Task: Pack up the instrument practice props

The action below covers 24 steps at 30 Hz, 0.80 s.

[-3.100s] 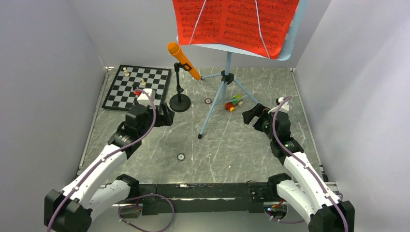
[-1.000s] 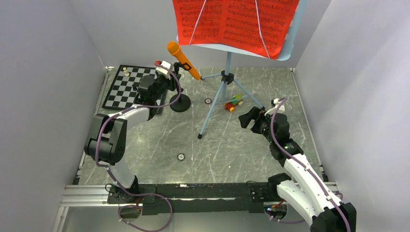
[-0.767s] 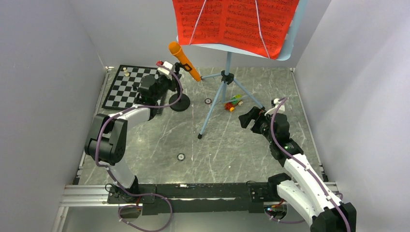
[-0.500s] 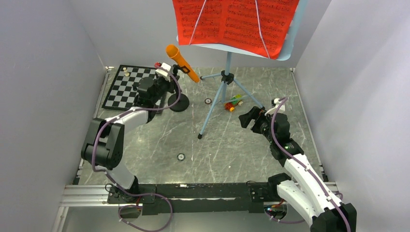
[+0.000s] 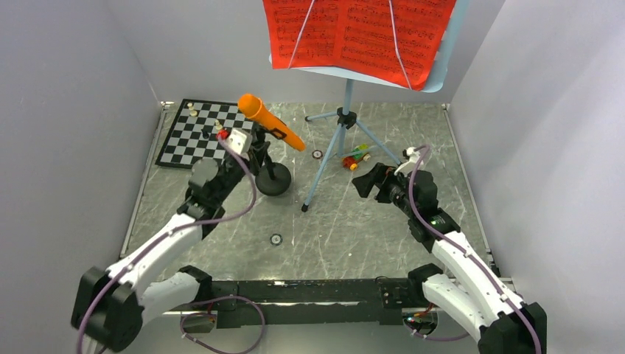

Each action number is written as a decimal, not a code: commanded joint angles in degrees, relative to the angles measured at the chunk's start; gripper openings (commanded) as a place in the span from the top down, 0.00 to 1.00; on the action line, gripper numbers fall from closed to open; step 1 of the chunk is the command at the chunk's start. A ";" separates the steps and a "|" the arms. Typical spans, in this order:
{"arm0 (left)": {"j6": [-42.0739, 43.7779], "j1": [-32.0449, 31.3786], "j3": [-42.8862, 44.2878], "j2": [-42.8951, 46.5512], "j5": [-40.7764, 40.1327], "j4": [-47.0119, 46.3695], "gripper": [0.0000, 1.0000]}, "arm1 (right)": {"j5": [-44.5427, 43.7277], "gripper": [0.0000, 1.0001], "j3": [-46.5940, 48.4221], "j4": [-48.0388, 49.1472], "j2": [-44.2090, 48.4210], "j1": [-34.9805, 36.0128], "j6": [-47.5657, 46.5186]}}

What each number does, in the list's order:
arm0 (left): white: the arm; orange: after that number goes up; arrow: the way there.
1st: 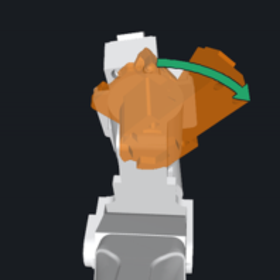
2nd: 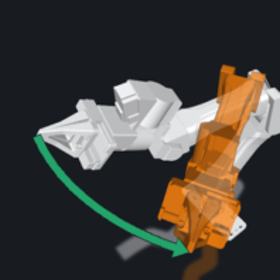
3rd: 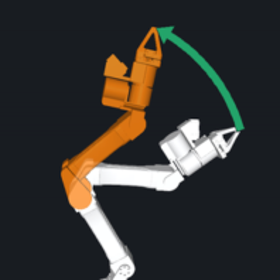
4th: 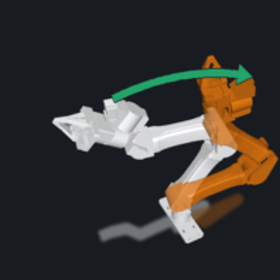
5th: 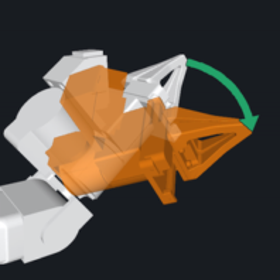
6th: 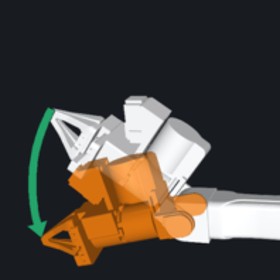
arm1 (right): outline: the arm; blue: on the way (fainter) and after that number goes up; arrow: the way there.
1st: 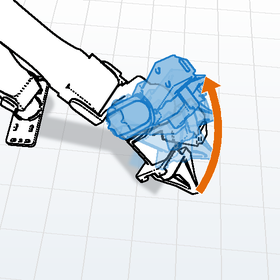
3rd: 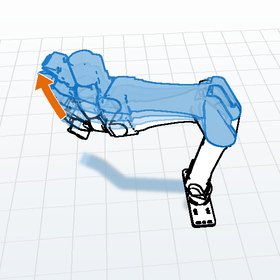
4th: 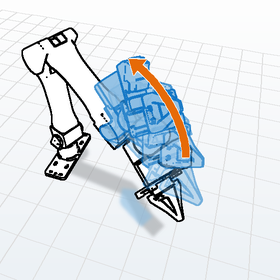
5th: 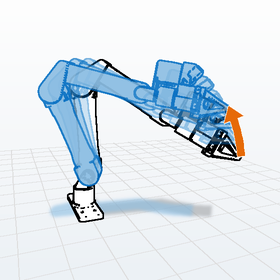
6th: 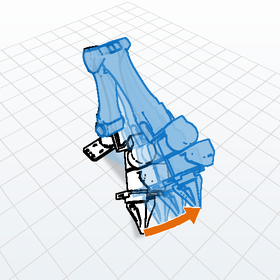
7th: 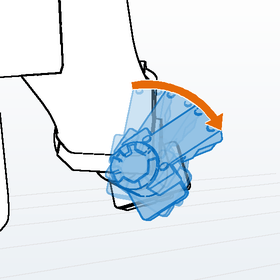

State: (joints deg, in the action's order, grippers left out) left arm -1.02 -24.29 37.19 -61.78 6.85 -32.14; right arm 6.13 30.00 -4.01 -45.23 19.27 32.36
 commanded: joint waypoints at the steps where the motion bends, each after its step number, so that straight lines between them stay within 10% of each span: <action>1: -3.07 -4.63 -3.27 10.99 -3.45 -1.37 1.00 | 4.41 0.02 3.44 5.72 -2.15 3.13 0.00; 24: -5.84 -28.89 -12.34 23.88 -15.81 0.63 1.00 | 2.09 0.03 0.73 9.24 -8.68 12.45 3.51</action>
State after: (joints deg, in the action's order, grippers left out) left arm -6.50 -49.39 21.69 -38.76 -6.13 -20.53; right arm 9.28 31.07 3.11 -54.43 31.22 35.18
